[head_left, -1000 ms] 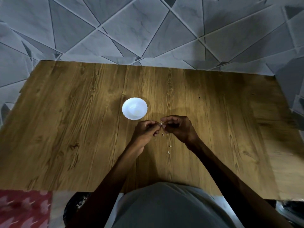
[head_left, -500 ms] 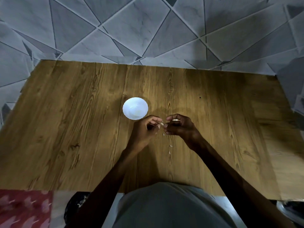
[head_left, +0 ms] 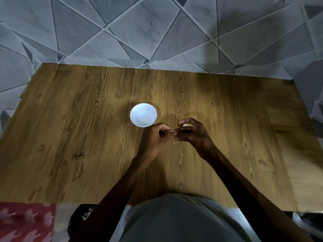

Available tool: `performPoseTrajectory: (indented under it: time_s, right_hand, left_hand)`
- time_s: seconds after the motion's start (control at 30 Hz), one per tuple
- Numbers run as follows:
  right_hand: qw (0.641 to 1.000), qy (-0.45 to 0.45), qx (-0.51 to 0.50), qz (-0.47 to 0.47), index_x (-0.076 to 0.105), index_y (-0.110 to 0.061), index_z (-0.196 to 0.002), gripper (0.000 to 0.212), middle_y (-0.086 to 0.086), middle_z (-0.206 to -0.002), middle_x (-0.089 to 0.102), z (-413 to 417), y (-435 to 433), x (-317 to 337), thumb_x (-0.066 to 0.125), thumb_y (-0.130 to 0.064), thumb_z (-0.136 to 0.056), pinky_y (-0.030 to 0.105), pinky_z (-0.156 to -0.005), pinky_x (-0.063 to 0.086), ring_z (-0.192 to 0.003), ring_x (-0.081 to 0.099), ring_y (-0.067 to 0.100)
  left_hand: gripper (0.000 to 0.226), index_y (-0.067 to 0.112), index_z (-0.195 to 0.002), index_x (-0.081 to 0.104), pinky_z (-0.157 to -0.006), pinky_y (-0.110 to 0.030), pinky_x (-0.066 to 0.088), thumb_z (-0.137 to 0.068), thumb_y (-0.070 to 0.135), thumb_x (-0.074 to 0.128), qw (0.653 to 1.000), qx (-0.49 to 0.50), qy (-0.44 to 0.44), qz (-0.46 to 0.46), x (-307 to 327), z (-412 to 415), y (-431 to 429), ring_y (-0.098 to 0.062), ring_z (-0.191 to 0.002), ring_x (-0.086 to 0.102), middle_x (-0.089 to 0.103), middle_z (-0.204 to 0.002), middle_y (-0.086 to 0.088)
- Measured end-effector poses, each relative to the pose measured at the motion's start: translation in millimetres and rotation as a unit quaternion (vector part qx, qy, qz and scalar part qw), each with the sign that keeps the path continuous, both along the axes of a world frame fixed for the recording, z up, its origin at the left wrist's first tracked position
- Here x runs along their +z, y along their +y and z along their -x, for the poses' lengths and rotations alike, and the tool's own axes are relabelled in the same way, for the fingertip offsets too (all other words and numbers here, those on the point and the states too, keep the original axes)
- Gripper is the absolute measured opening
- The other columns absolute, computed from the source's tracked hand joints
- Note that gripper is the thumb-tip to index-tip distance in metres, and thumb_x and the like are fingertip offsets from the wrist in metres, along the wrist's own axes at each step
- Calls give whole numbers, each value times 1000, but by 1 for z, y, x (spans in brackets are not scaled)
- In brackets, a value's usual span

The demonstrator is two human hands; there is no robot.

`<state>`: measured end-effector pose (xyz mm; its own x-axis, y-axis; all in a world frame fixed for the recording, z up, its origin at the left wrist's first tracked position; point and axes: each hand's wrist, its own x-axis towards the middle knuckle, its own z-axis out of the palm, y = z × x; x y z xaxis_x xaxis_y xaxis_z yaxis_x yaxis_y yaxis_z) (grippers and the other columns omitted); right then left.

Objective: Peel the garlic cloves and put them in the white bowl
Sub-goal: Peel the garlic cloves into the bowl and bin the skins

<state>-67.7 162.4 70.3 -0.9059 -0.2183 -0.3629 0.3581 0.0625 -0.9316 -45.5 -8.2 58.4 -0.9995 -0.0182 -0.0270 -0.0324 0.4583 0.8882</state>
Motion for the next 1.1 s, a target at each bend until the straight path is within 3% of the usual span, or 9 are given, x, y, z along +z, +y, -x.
performPoseTrajectory:
  time_s: [0.13, 0.37, 0.53, 0.7, 0.83, 0.97, 1.1]
  right_hand:
    - [997, 38, -20, -61, 55, -7, -113, 40, 9, -88, 76, -2, -6, -2, 79, -5, -80, 35, -69, 60, -79, 74, 25]
    - [964, 182, 3, -193, 52, -8, -106, 31, -2, -76, 74, -6, -13, -4, 75, -6, -84, 29, -62, 60, -66, 71, 10]
    - [947, 219, 21, -236, 58, 1, -105, 25, -31, -87, 64, -7, -15, -7, 73, -3, -85, 32, -63, 56, -66, 66, 1]
    - [948, 214, 14, -237, 41, -14, -106, 41, -6, -71, 69, -9, -19, -4, 72, -1, -84, 25, -61, 56, -64, 67, 4]
    - [952, 205, 1, -227, 39, -15, -106, 44, -2, -72, 71, -6, -21, 0, 74, -1, -83, 22, -61, 55, -63, 67, 5]
    - [955, 191, -8, -228, 38, -14, -106, 44, -4, -71, 71, -4, -23, 2, 74, -1, -84, 22, -62, 55, -63, 67, 4]
    - [958, 176, -17, -227, 38, -13, -108, 45, 0, -72, 71, -4, -23, 4, 74, -3, -83, 31, -64, 59, -64, 69, 8]
  left_hand:
    - [6, 13, -86, 73, -68, -21, 52, -83, 17, 70, 1000, 4, -15, 9, 3, -2, 1, 0, -71, 65, 70, -74, 11]
    - [8, 14, -82, 76, -65, -21, 50, -80, 22, 73, 998, -1, -28, 55, 11, 2, -1, -1, -68, 65, 70, -72, 10]
    - [11, 15, -75, 75, -63, -26, 49, -77, 26, 72, 998, -13, -38, 56, 13, 3, -3, -1, -64, 64, 70, -66, 11]
    - [5, 13, -74, 74, -62, -33, 53, -76, 17, 71, 998, 1, -54, 21, 13, 2, -1, -9, -58, 65, 70, -62, 5]
    - [5, 12, -75, 71, -64, -41, 56, -79, 14, 71, 997, 25, -72, -26, 10, 0, 3, -17, -59, 67, 70, -63, 0]
    - [6, 6, -77, 71, -63, -38, 55, -81, 10, 70, 994, 61, -75, -54, 13, -3, 9, -13, -57, 63, 70, -64, -4]
    - [6, 4, -82, 72, -61, -33, 56, -83, 8, 68, 993, 63, -81, -65, 14, -3, 8, -16, -60, 66, 71, -67, -6]
